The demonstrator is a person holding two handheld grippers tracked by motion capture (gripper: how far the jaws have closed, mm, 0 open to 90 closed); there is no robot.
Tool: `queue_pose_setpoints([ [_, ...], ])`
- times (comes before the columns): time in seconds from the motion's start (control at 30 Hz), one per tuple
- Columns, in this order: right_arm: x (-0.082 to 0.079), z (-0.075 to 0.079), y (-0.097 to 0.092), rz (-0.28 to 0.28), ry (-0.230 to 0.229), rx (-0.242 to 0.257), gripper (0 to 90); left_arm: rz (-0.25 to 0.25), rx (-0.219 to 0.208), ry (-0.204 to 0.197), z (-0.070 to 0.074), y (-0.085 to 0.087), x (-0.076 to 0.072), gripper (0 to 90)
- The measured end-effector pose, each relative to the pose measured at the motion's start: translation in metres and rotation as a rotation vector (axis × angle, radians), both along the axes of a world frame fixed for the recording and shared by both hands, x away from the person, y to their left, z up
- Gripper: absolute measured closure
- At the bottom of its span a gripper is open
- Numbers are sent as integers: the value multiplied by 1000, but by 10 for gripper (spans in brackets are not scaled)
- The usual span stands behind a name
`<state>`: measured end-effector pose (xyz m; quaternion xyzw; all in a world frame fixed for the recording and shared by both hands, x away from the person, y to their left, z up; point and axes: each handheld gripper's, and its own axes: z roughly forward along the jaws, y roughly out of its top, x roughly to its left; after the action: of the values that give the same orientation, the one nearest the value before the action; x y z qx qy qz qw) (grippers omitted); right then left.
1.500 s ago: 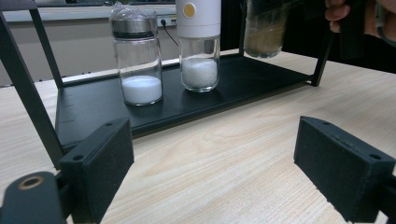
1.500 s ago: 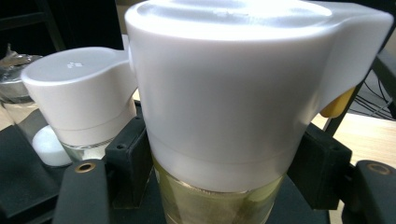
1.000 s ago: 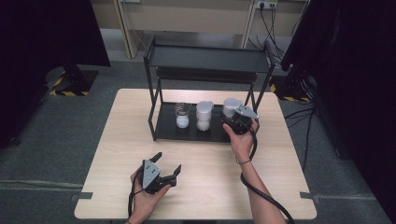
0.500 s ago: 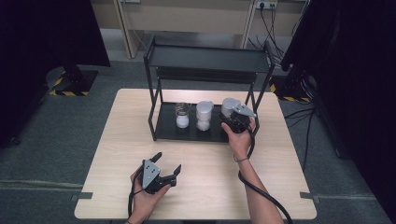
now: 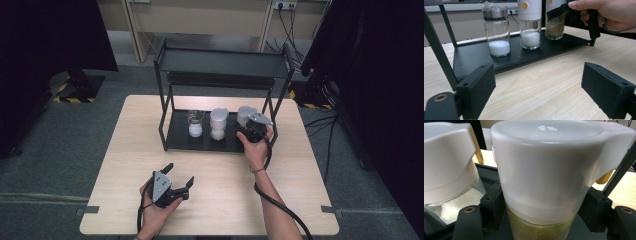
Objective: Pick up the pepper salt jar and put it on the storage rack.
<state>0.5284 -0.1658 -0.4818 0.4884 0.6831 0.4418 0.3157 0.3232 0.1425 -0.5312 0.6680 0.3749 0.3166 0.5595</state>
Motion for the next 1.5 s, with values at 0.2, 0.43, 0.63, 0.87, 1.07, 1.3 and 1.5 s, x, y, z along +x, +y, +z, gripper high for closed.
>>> queue_pose_setpoints([
  [0.2, 0, -3, 0, 1, 5, -6, 307, -1, 0, 0, 0, 0, 0, 117],
  [0.43, 1, -5, 2, 6, 3, -13, 306, -2, 0, 0, 0, 0, 0, 118],
  [0.63, -1, -7, 2, 5, -7, -12, 305, -2, 2, -1, 0, 0, 0, 117],
  [0.87, -2, -8, 1, 4, -10, -5, 304, -2, 3, -1, 0, -1, 0, 117],
  [1.07, -3, -9, 0, 4, -15, -5, 303, -2, 2, -1, 0, -1, -1, 117],
  [1.3, -3, -9, 0, 3, -15, 0, 301, -3, 2, -2, 0, -1, -1, 117],
  [1.5, -3, -9, 0, 3, -15, 1, 296, -3, 1, 0, 0, -1, -1, 117],
])
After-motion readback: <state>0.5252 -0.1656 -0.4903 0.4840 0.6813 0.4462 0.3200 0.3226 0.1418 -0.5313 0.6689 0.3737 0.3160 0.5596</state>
